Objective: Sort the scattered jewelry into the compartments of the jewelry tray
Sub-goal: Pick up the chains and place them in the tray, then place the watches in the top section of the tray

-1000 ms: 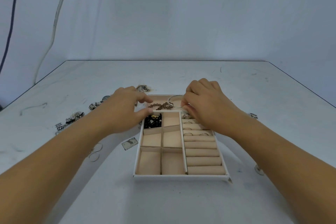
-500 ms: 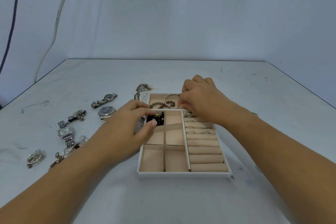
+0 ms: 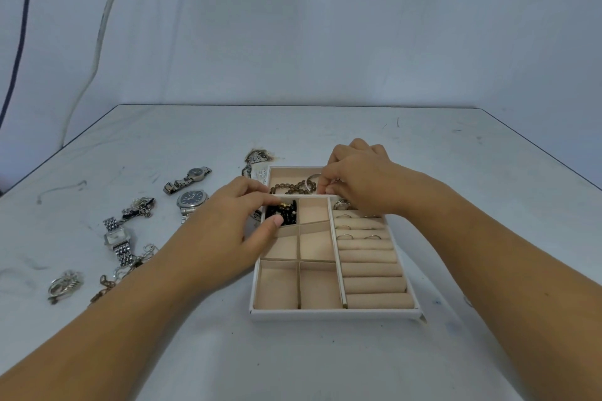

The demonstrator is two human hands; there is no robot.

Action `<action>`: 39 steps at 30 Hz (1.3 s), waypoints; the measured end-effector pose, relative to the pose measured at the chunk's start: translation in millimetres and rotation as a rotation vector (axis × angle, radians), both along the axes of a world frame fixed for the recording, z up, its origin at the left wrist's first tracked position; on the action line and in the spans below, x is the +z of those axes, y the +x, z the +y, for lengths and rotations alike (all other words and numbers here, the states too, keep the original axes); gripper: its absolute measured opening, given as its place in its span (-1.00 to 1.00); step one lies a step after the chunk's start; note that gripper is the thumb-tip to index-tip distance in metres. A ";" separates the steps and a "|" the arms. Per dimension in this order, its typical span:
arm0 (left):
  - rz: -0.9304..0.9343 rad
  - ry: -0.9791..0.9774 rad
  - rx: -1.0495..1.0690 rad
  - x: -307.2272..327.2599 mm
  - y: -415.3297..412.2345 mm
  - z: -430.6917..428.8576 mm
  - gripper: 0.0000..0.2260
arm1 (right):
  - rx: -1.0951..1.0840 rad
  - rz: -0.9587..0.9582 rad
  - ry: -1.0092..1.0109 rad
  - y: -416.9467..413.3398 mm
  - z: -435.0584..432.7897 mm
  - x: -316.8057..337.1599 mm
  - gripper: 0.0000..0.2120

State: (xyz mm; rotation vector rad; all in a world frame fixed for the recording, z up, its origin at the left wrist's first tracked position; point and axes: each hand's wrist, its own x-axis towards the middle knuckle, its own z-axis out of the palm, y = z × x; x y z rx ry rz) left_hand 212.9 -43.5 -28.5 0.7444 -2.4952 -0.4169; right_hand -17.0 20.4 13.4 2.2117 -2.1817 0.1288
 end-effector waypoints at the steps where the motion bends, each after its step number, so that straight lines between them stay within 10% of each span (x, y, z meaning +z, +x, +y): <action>1: 0.001 0.000 0.000 -0.3 0.0 -0.1 -0.65 | 0.010 0.033 0.003 0.8 0.0 -0.4 -0.79; 11: -0.015 0.000 -0.003 1.1 -0.1 -0.3 -0.61 | -0.007 0.083 0.049 6.6 10.3 1.5 -0.52; 21: -0.062 -0.114 0.105 40.5 35.7 -24.7 -0.69 | 0.142 0.054 -0.224 52.9 -2.0 24.8 -0.74; 39: -0.067 0.050 0.250 14.0 89.6 -86.0 -0.80 | 0.229 0.007 0.015 96.4 -129.1 4.0 -0.61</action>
